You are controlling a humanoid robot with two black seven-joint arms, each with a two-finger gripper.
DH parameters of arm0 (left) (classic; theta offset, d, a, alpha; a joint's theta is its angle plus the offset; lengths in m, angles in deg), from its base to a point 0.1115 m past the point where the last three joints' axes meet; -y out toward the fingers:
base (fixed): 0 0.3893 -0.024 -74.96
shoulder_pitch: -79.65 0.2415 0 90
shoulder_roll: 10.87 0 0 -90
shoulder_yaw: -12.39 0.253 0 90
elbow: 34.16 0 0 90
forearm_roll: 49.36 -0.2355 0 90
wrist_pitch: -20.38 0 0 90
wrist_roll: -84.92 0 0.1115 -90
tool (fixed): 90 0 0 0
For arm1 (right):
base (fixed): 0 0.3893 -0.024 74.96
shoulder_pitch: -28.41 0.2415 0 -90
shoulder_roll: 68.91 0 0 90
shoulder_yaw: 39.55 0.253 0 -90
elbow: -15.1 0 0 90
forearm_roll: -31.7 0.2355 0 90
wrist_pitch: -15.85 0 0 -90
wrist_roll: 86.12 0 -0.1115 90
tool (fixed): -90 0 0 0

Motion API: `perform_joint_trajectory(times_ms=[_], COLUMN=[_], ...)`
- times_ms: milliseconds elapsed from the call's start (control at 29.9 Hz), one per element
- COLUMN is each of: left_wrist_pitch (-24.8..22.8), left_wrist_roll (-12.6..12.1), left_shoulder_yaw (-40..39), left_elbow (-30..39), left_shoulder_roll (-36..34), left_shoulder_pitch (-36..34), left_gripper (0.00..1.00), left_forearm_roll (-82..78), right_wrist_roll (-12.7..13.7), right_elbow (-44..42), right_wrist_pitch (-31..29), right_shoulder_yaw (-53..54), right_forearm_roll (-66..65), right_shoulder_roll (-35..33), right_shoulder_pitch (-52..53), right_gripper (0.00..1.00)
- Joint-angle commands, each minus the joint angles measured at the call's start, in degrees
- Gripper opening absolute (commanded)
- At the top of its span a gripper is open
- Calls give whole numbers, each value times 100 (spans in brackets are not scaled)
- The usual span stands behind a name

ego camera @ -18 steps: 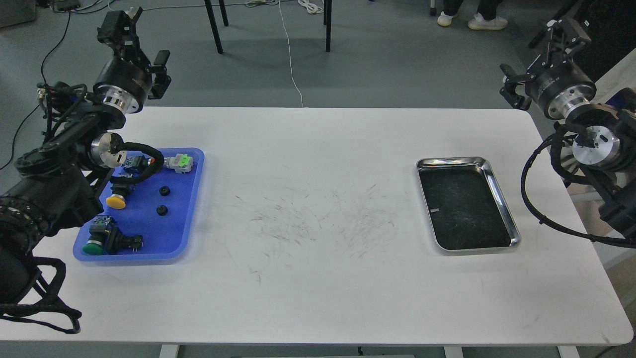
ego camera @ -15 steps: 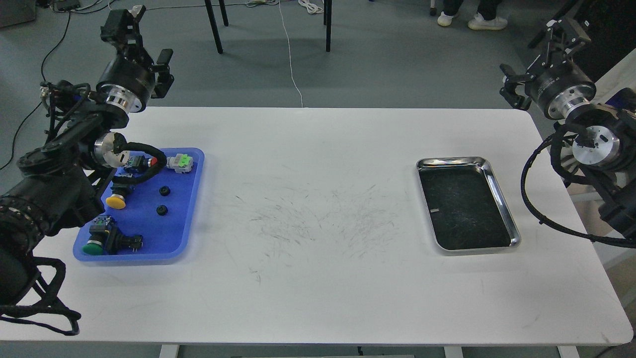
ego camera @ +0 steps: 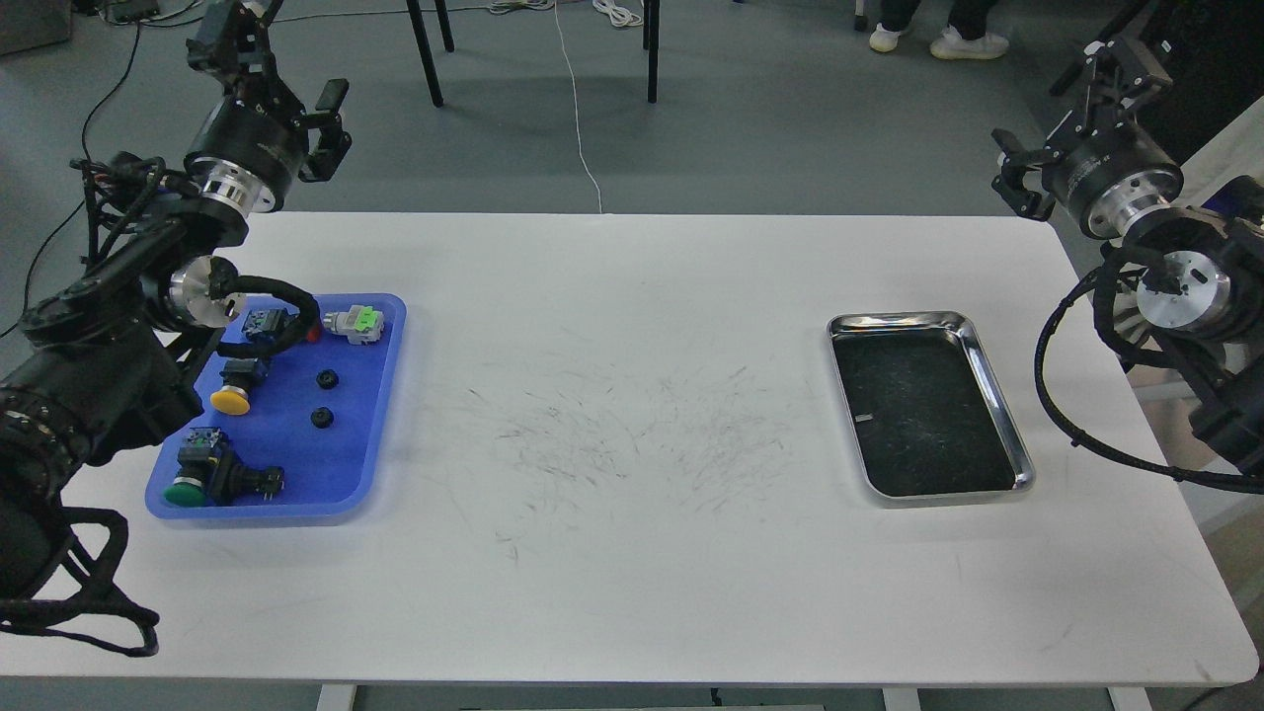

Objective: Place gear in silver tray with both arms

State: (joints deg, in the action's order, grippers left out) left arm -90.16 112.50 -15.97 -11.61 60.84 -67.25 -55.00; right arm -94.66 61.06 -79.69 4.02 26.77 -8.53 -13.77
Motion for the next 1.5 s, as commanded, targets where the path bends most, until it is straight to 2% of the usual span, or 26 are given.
perform_joint_trajectory(times_ms=[0,100,234,334,501,602,735,769,802,836,903,936,1070,1137,1270,1471], left_wrist_pitch=[-55,-47,-55,-143,-485,-714,-746,-645,-366,-15,505,620,779,684,139,182], left_wrist_roll=[-252,-489,-665,-1078,-1930,-2186,-1994,-1871,-1705,-1642,-1607,-1598,-1642,-1528,-1334,-1334], left_shoulder_yaw=[23,66,277,217,120,-108,-293,-285,-198,-171,-162,-153,-40,-13,-13,189], left_elbow=[-75,-137,-233,-234,-295,-304,-330,-365,-391,-374,-348,-322,-330,-261,-339,-357], left_shoulder_roll=[62,97,115,98,71,62,89,115,124,132,159,194,352,309,326,186], left_shoulder_pitch=[3,3,-6,3,3,-6,3,3,3,-5,-6,-6,-23,-6,3,-6], left_gripper=[99,99,99,99,99,99,99,98,98,98,98,99,98,99,99,99], left_forearm_roll=[-16,-25,-25,1,37,54,89,116,81,46,19,19,-42,-60,-51,-60], right_wrist_roll=[1,1,1,1,-7,1,1,1,-7,-8,-7,-8,-8,-8,-8,1], right_elbow=[1,-8,1,1,9,10,18,18,18,18,18,18,27,36,36,36], right_wrist_pitch=[9,9,9,0,0,0,0,0,9,0,0,0,9,9,9,18], right_shoulder_yaw=[3,-6,-15,-15,-32,-41,-50,-50,-50,-50,-50,-50,-50,-41,-24,29], right_forearm_roll=[0,0,0,0,0,0,0,0,0,0,0,0,0,0,0,0], right_shoulder_roll=[0,0,0,0,0,0,0,0,0,0,0,0,0,0,-9,-9], right_shoulder_pitch=[-1,-9,-9,-9,-9,-9,-36,-44,-45,-45,-53,-62,-71,-71,-71,-97], right_gripper=[99,99,99,99,99,99,99,99,99,99,99,99,99,99,99,99])
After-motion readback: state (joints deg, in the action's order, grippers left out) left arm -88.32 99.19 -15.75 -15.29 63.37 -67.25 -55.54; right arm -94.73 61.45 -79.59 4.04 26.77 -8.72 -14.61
